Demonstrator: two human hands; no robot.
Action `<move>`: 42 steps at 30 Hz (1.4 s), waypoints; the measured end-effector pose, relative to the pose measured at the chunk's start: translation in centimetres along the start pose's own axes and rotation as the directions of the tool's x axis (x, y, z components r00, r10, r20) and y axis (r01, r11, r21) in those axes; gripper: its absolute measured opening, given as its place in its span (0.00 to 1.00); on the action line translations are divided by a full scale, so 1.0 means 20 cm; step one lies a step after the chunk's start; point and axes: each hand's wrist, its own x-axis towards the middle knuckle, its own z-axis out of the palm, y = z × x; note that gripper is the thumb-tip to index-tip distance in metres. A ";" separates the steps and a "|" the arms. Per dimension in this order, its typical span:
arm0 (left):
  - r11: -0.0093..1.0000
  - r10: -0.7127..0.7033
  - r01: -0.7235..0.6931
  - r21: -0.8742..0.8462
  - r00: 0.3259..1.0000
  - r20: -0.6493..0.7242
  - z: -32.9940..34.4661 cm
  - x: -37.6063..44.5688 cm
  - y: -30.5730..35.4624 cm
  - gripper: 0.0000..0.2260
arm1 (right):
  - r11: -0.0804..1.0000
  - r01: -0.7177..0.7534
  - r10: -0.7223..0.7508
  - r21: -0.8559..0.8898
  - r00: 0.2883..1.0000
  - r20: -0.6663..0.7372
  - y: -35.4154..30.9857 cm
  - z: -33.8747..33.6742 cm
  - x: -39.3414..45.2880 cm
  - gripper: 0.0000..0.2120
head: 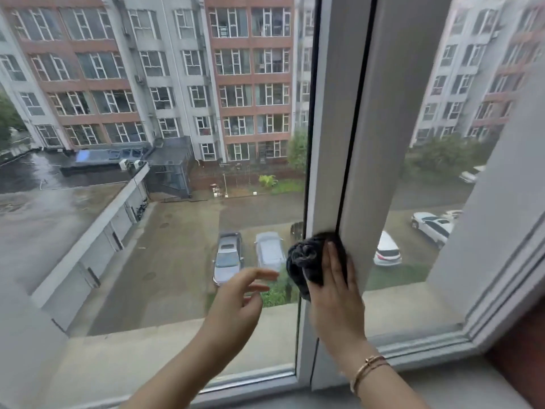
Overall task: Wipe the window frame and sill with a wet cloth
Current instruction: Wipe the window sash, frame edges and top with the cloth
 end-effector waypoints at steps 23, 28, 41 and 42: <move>0.967 -0.239 0.253 -0.040 0.948 0.209 0.41 -0.28 -0.97 0.19 | 0.980 -0.192 0.196 -0.042 0.968 0.155 -0.20 0.75 -0.76 0.28; 0.919 -0.385 0.393 -0.013 0.906 0.176 0.39 -0.40 -1.17 0.20 | 0.977 -0.210 0.211 0.020 0.974 -0.082 -0.17 0.64 -0.47 0.29; 0.869 -0.489 0.495 0.006 0.857 0.161 0.43 -0.37 -1.35 0.17 | 0.972 -0.161 0.198 -0.173 0.955 0.220 -0.23 0.99 -0.95 0.27; 0.868 -0.491 0.497 0.010 0.855 0.167 0.44 -0.37 -1.35 0.16 | 0.970 -0.178 0.214 -0.167 0.949 0.233 -0.24 0.99 -0.97 0.27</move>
